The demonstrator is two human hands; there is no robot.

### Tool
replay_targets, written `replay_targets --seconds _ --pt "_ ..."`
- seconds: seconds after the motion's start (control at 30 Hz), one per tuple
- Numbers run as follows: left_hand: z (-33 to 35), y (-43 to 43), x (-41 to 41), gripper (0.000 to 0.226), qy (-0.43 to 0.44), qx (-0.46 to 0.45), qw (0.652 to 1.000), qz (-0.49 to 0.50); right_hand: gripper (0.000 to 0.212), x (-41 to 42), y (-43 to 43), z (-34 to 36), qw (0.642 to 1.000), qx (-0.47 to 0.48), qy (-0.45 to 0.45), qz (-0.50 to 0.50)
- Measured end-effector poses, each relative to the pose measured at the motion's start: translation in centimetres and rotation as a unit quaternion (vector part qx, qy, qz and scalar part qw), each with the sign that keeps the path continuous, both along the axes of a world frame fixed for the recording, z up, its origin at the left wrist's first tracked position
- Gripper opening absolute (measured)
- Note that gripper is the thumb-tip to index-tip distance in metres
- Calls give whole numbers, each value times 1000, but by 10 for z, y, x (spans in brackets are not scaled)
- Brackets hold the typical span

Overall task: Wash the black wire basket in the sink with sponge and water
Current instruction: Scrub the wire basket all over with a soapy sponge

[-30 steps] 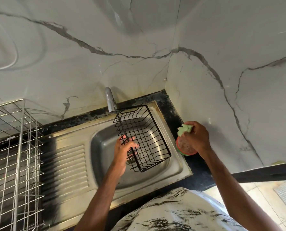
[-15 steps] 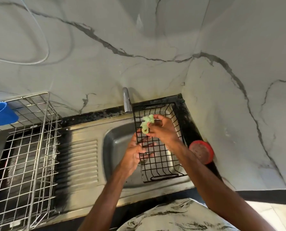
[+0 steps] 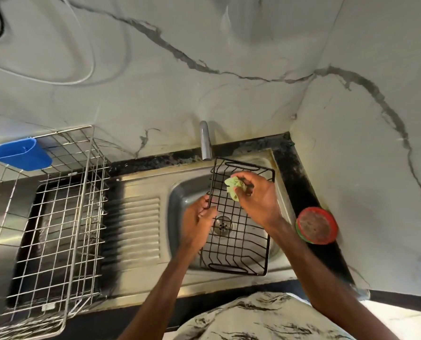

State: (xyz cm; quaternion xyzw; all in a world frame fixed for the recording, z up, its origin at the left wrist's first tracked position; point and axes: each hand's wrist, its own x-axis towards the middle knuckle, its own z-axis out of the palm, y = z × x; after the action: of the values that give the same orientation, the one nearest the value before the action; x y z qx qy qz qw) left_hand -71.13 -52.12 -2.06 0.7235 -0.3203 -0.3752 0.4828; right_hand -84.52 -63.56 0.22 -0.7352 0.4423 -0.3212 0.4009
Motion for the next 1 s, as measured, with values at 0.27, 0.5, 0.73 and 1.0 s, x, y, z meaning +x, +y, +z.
replay_targets --seconds 0.27,0.5,0.73,1.0 --pt "1 0 -14 25 -97 52 993 -48 27 -22 2 -3 996 -65 60 21" --pt "-1 5 -19 33 12 48 998 32 26 -28 3 0 995 -65 71 36" --pt "7 10 12 37 105 18 993 52 24 -20 9 -14 997 28 31 59" --pt "30 1 -3 49 194 34 980 21 32 -16 7 -19 965 252 -73 -17"
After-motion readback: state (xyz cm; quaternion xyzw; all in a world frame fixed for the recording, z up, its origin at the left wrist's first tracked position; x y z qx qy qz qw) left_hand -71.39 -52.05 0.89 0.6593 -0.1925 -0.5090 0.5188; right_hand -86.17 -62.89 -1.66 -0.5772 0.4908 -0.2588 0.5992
